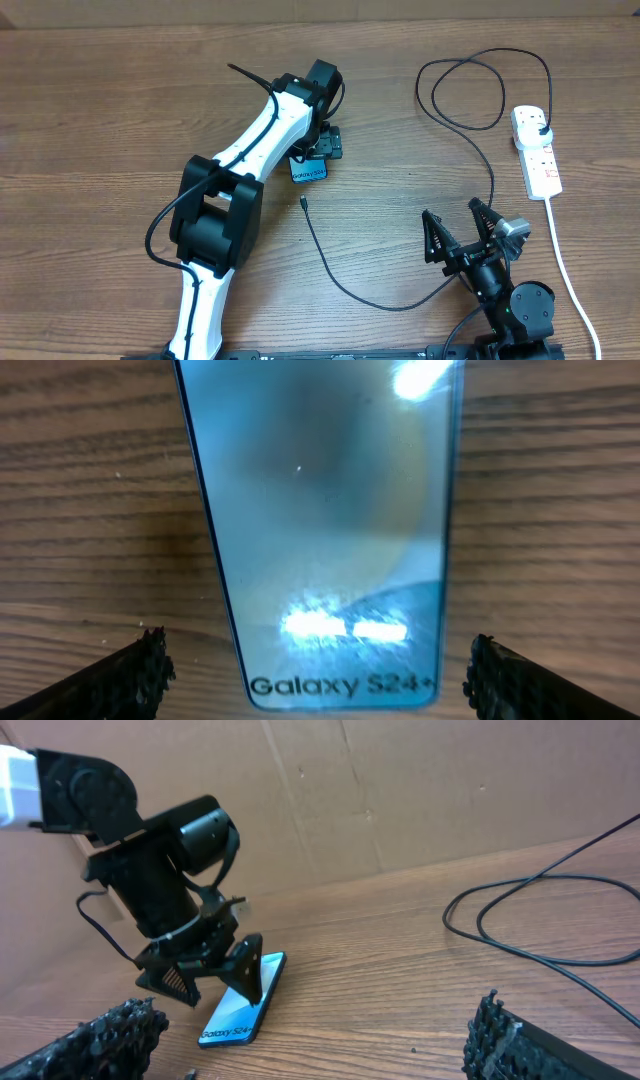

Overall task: Plug charger to phone and switch on socket
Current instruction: 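Close the left gripper on the phone's bottom edge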

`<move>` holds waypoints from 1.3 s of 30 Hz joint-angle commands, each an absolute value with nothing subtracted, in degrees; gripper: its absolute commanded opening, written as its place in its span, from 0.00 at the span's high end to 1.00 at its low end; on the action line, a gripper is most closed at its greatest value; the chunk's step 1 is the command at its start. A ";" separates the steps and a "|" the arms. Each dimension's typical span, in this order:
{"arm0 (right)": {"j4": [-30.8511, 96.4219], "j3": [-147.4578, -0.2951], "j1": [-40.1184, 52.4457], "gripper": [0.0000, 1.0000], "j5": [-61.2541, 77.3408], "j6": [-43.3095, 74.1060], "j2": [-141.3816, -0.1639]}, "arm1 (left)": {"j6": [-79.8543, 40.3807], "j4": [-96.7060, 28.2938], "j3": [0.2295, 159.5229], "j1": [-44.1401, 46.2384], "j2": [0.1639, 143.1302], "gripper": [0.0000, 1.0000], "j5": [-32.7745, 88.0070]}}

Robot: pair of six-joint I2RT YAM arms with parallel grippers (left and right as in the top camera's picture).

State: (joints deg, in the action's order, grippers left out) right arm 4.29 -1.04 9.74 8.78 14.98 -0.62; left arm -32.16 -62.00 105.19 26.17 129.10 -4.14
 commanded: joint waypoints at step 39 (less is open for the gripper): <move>3.99 -0.45 9.45 0.00 9.08 14.94 -0.16 | -39.44 -56.29 106.72 24.38 133.78 0.01 -2.15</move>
